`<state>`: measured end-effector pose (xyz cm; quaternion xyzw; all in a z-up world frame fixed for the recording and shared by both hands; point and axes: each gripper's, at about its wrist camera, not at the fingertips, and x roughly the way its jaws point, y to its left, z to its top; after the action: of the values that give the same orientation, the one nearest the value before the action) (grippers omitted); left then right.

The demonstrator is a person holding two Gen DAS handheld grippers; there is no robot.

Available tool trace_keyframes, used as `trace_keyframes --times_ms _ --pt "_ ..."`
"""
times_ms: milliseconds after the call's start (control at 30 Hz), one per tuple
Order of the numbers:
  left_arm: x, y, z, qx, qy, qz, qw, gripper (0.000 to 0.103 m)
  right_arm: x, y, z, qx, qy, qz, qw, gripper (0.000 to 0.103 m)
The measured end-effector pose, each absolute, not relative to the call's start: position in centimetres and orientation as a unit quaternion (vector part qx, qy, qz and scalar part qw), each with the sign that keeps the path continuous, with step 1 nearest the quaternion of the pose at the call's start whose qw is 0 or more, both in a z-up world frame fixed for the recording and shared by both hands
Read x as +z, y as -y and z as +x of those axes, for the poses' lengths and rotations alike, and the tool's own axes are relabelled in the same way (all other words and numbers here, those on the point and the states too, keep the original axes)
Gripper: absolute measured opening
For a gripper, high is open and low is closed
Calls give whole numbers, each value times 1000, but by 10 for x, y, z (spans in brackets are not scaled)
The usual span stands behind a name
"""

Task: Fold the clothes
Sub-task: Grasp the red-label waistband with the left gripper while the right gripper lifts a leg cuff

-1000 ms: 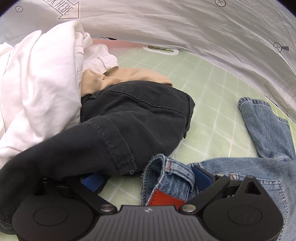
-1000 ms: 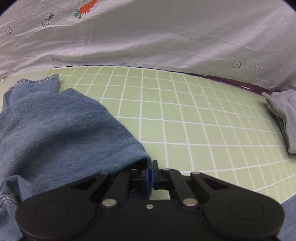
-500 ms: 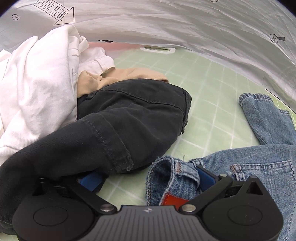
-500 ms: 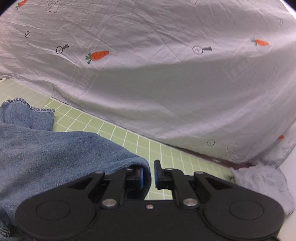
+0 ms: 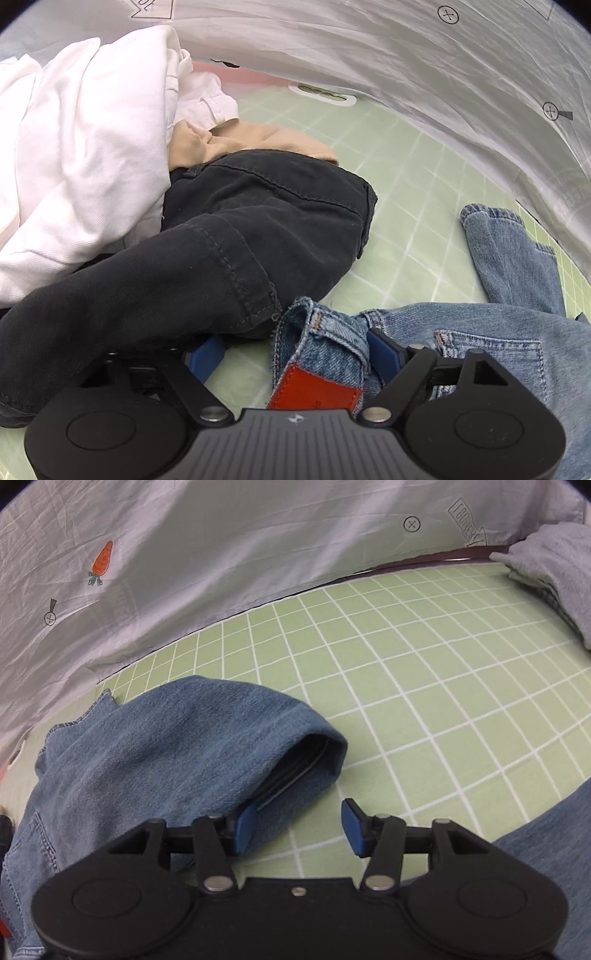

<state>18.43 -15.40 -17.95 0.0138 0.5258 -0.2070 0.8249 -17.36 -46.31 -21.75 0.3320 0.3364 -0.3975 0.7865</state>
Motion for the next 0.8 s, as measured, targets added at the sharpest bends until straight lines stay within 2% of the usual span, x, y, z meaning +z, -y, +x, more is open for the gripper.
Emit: trace_keyframes --times_ms 133,333,467,500,567,633,800 --pt "-171 147 177 -247 -535 -11 808 77 -221 456 -164 -384 -344 329 791 54" --pt "-177 157 157 -287 -522 48 802 77 -221 455 -164 -378 -347 316 798 57" --pt "-185 161 166 -285 -528 19 800 77 -221 457 -164 -376 -347 317 798 57" --pt "-186 162 168 -287 -528 15 799 75 -221 457 -164 -377 -348 316 798 58" --pt "-187 164 171 -284 -520 18 806 63 -221 456 -164 -379 -347 315 798 60" --pt "-186 165 173 -274 -513 27 813 47 -222 455 -164 -380 -345 316 798 63" --pt "-185 164 186 -260 -515 37 816 44 -222 454 -159 -381 -347 314 798 72"
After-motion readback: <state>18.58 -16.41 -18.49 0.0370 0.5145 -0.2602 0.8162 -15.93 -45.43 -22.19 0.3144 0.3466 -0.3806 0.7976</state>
